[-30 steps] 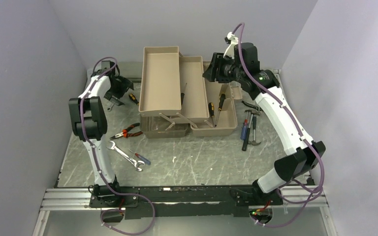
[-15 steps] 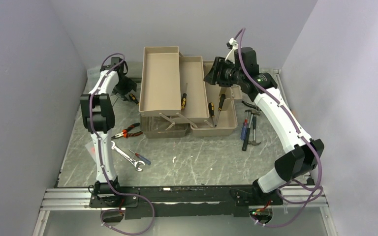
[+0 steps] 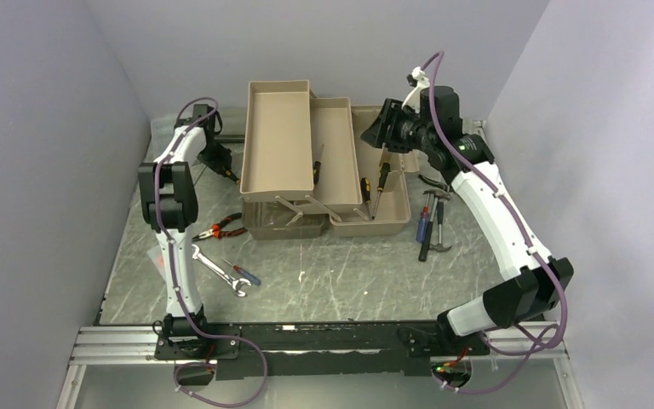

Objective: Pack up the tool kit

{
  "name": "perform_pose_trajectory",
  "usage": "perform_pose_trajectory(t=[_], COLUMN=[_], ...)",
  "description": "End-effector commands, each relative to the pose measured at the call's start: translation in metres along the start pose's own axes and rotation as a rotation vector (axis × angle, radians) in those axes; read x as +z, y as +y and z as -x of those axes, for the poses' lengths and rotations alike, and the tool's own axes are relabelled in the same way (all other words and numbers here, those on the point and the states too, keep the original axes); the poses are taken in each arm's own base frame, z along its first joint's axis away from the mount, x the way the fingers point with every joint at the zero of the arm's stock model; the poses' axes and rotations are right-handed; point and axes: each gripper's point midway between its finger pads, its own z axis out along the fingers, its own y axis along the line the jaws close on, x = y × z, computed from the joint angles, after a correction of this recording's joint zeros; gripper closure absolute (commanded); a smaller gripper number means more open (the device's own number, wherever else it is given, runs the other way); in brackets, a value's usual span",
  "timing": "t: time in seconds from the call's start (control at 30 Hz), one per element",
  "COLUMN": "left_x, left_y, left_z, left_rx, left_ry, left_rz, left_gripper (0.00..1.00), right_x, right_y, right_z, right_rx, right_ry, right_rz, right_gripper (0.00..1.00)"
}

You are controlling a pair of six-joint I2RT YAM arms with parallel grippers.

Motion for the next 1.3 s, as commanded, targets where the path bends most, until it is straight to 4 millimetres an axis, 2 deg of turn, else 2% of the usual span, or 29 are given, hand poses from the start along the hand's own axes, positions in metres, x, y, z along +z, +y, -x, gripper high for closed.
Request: perform_pose_trajectory(t=[0.0, 0.13, 0.2, 0.37, 0.47, 0.57, 0.63, 0.73, 0.8, 0.9, 1.1, 1.27], left_x=[-0.042, -0.102, -0.134, -0.222, -0.277, -0.328, -0.363, -0.411, -0.433, -0.452, -0.462, -0.443], left_y=[0.013, 0.020, 0.021, 0.016, 0.025, 0.025, 0.003, -0.041, -0.061, -0.090, -0.132, -0.157], left_z=[0.025, 0.059, 0.071, 0.092, 0.106, 0.106, 0.092, 0.043, 0.010, -0.037, -0.094, -0.124], left_rx=[0.074, 0.073, 0.084, 0.203, 0.244, 0.327, 0.411, 0.572, 0.607, 0.681, 0.704, 0.669], left_ry=[-0.119, -0.266, -0.324, -0.472, -0.589, -0.679, -0.713, -0.662, -0.523, -0.296, -0.150, -0.058], left_rz=[0.016, -0.050, -0.085, -0.163, -0.148, -0.232, -0.424, -0.834, -1.041, -1.210, -1.337, -1.342], left_gripper=[0.84, 0.89, 0.97, 1.00, 1.00, 1.00, 1.00, 1.00, 1.00, 1.00, 1.00, 1.00], right_x=[-0.018, -0.020, -0.020, -0.019, -0.021, -0.022, -0.022, -0.020, -0.019, -0.019, -0.022, -0.023], right_y=[0.005, 0.003, 0.002, 0.000, 0.000, -0.003, -0.004, -0.003, -0.003, -0.003, -0.002, -0.004], right_z=[0.016, 0.015, 0.013, 0.008, 0.009, 0.009, 0.009, 0.006, 0.004, 0.004, 0.005, 0.003], right_rx=[-0.009, -0.005, -0.002, 0.004, -0.002, -0.009, -0.009, -0.005, 0.000, -0.005, 0.003, 0.010], right_ry=[-0.074, -0.078, -0.076, -0.064, -0.068, -0.070, -0.069, -0.061, -0.057, -0.056, -0.061, -0.061], right_rz=[0.012, 0.015, 0.017, 0.021, 0.022, 0.010, 0.008, 0.017, 0.024, 0.027, 0.026, 0.023], right_gripper=[0.49, 0.49, 0.49, 0.49, 0.49, 0.49, 0.49, 0.49, 0.49, 0.50, 0.50, 0.50])
